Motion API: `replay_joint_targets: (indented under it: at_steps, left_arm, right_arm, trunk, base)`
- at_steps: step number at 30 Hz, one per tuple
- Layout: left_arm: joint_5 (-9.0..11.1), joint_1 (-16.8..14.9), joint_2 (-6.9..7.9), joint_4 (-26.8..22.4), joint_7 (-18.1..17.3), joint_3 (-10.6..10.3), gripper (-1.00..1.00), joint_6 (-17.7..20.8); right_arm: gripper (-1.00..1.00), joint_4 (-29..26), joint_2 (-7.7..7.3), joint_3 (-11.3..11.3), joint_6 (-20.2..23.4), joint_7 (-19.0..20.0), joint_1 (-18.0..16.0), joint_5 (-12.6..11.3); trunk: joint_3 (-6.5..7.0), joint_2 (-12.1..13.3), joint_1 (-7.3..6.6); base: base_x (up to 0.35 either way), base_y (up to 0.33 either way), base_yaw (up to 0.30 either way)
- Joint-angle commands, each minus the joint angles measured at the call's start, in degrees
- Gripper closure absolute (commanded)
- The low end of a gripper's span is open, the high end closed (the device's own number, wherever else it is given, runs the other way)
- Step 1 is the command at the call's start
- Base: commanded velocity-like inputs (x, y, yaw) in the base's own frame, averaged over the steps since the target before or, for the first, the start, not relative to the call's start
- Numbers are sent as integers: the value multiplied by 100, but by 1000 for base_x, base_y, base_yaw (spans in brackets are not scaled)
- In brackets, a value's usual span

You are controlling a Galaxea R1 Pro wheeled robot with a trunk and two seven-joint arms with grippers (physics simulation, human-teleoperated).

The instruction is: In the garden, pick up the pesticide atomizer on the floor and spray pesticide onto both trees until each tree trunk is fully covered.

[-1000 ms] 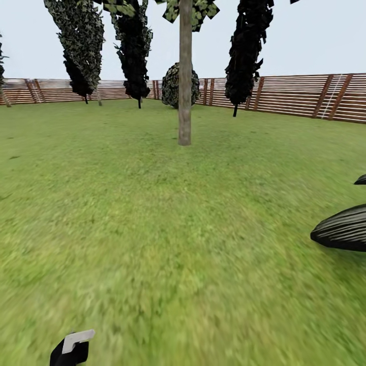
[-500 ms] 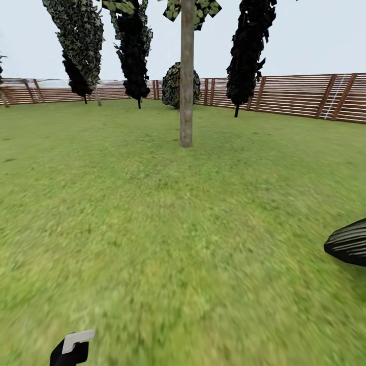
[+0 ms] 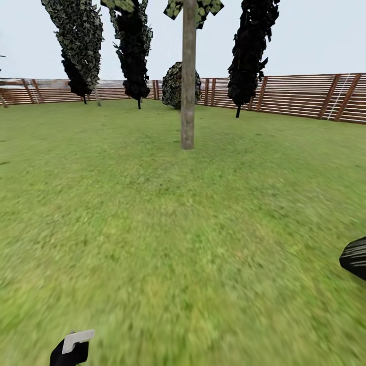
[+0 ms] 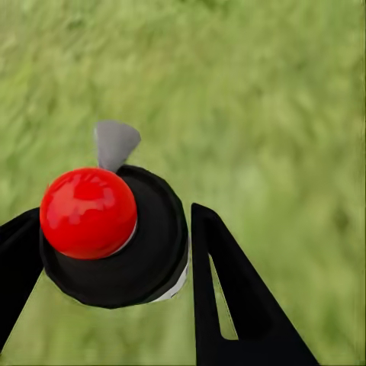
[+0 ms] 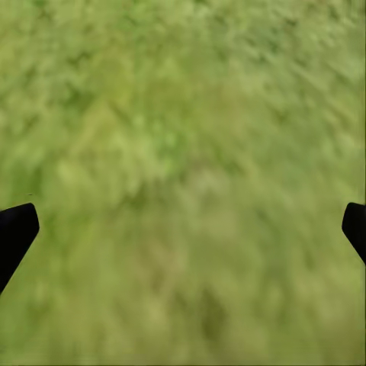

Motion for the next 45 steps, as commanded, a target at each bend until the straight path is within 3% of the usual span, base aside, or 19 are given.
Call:
replay_joint_targets:
  at_steps: [1, 45]
  left_arm:
    - [33, -3, 0, 4, 1, -6, 100, -20]
    - [33, -3, 0, 4, 1, -9, 100, -20]
  right_arm:
    - [-100, 3, 2, -34, -12, -40, -3, 63]
    - [-100, 3, 2, -31, -12, -40, -3, 63]
  trunk:
    - [-5, -2, 2]
    - [-5, -2, 2]
  base:
    - [335, 76, 0]
    - [336, 22, 0]
